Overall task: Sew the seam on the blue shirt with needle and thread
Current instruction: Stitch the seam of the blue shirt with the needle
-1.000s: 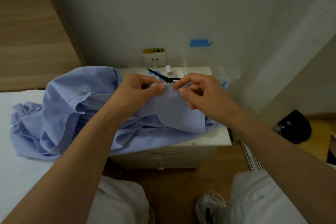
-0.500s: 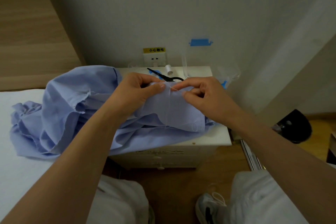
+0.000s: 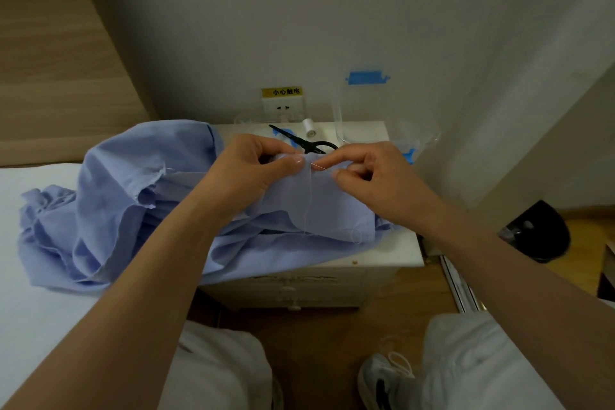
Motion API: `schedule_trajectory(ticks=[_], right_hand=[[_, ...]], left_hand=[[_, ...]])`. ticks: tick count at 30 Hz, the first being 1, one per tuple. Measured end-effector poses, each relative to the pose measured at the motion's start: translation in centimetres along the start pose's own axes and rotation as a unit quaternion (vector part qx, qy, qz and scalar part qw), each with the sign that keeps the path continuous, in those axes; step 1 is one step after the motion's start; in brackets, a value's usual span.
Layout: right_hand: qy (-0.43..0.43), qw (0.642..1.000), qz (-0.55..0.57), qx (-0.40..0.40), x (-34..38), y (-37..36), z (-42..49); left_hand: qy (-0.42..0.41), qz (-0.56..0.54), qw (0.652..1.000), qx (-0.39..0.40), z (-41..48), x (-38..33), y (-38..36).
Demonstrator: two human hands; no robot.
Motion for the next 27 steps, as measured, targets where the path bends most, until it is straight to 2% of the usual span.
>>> schedule_trajectory(ticks=[4,10,13,27], right_hand=[[-0.027,1.0,-0.01,0.009,0.1,-0.03,-0.05],[-0.088,0.993,0.012,0.082,-0.01,-0.31,0.15],[-0.101,0.99,0.014,0.092,-0.09,-0.43,0.14],[-0.076,0.994,-0.014,0.073,-0.35,-0.93,0.16]], left_hand=[[-0.002,0.01,1.0,0.003,0.02,0.08,-0.09],[-0.01,0.037,0.999,0.009,0.03,0.18,-0.17],[-0.014,0.044,0.999,0.007,-0.05,0.24,-0.05],[-0.037,0.061,0.997,-0.013,0.13,0.28,-0.18]])
Point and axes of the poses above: each hand's wrist, its own z-axis towards the middle knuckle, its own y-axis out of the back of the hand, x = y × z, the point moved 2 cm from there along z, towards the middle knuckle, and after that the axes turned 7 degrees about z, right-handed, at the moved point
